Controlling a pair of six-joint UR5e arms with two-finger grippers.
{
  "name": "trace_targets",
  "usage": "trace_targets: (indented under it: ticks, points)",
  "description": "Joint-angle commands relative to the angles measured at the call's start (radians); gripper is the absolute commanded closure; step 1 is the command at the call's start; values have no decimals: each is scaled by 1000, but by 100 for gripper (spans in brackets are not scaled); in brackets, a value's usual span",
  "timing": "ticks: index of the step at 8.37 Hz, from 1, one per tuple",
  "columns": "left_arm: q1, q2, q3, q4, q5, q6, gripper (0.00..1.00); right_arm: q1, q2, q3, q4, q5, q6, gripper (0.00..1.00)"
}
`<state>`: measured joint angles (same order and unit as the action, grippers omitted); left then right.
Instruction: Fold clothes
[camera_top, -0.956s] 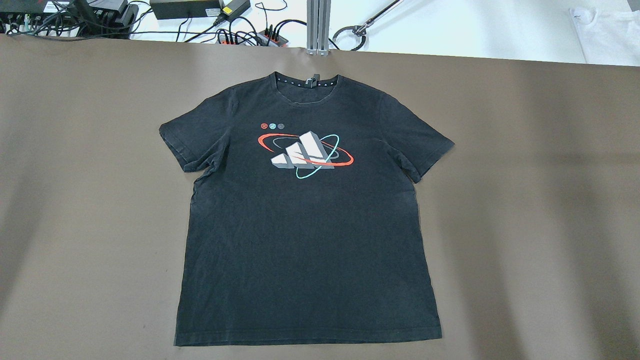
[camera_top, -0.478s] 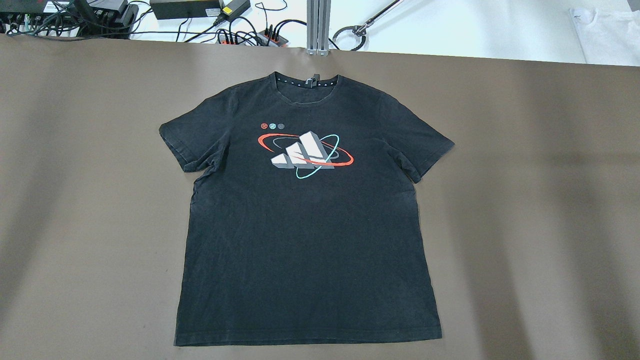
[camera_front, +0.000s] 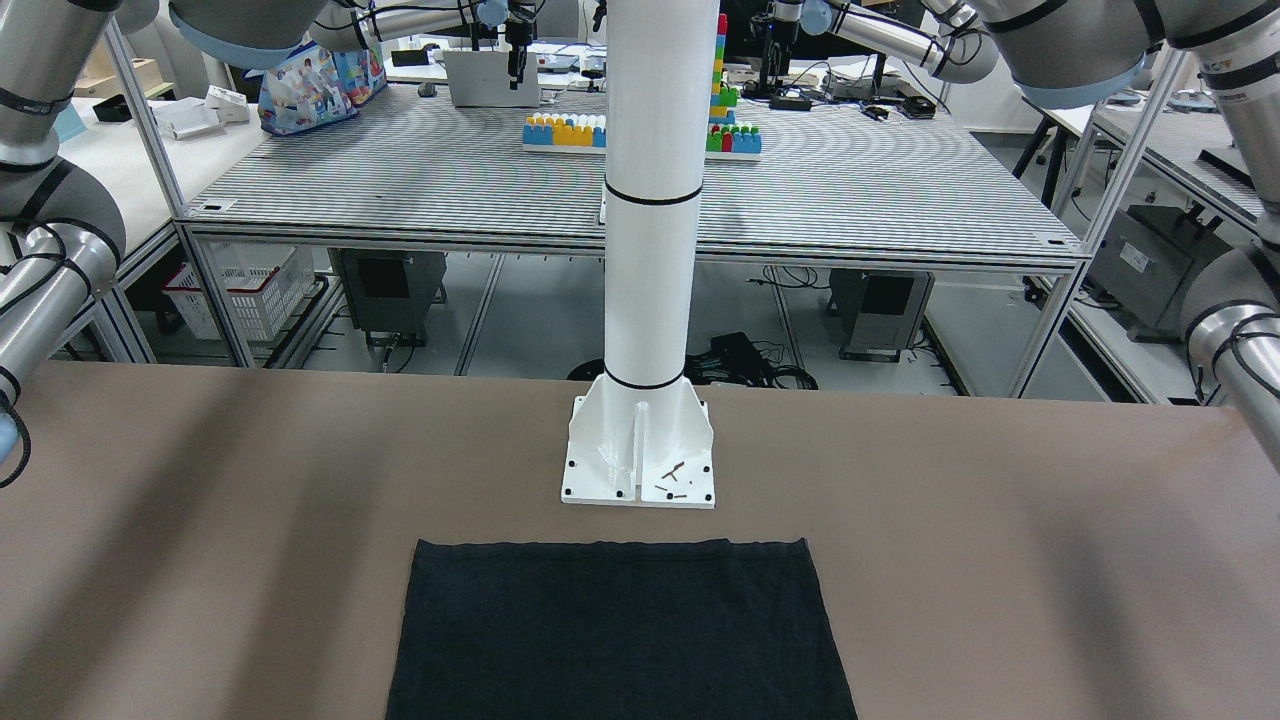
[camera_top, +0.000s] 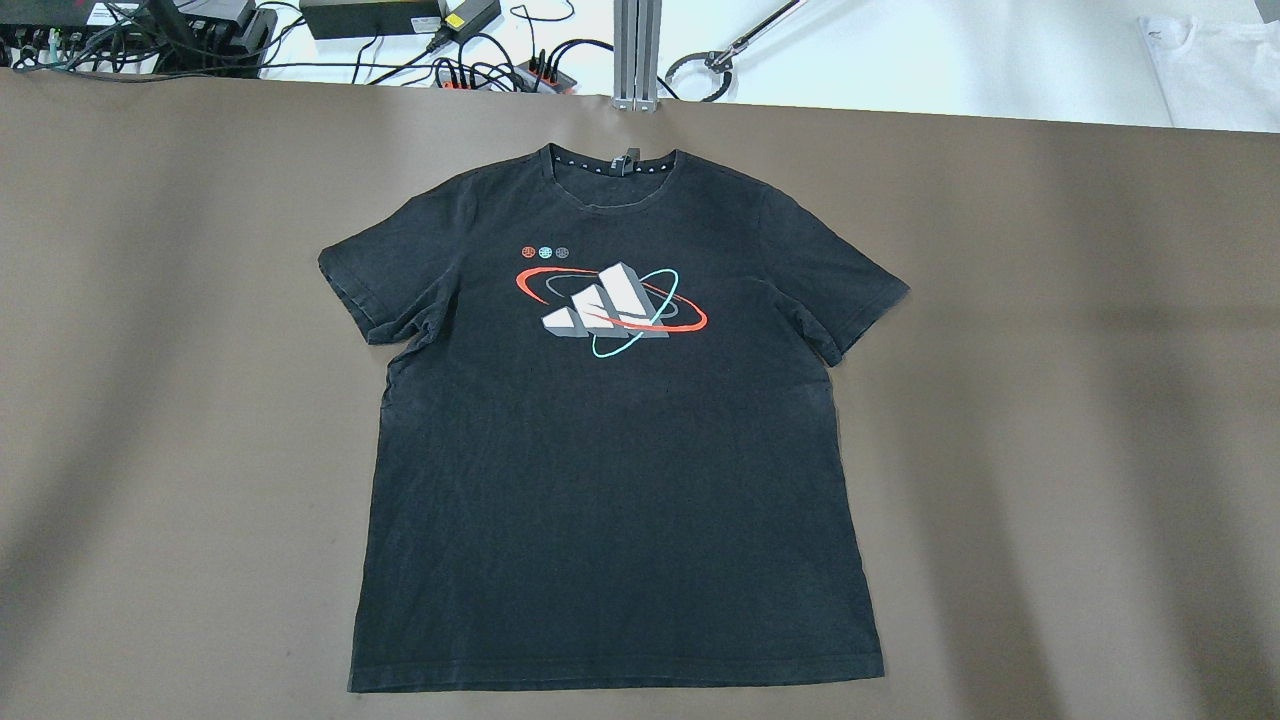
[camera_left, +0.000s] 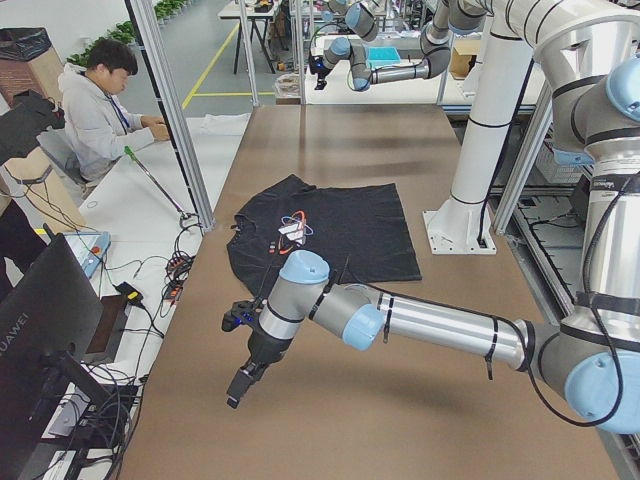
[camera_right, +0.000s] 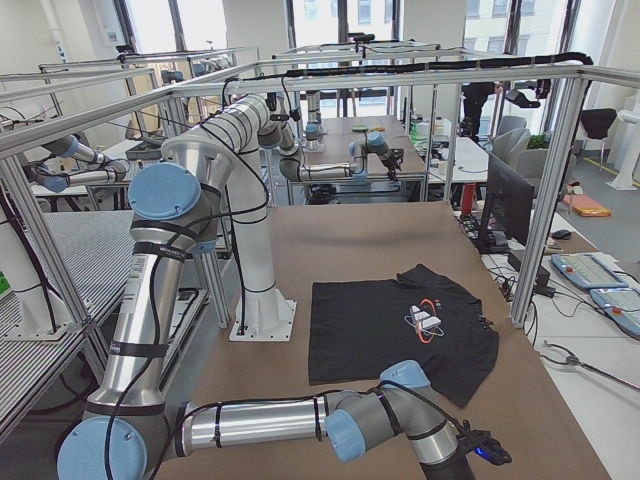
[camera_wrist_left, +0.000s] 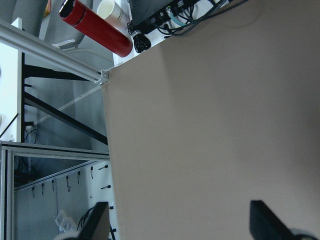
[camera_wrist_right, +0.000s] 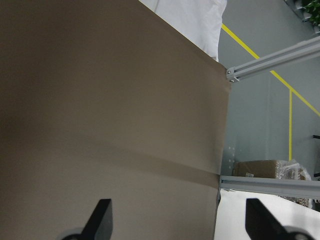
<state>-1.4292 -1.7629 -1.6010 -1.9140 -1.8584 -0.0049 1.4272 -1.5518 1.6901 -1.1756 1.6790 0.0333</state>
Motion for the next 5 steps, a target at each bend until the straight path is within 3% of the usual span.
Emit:
trace_targets:
  ticks: [1,5]
  points:
    - [79,-98,180,-145,-103,-129,0,-31,116,-114,10,146,160,6]
    - [263,-154,234,-246,-111,-370,0,-250,229,-191,54,153,455,6]
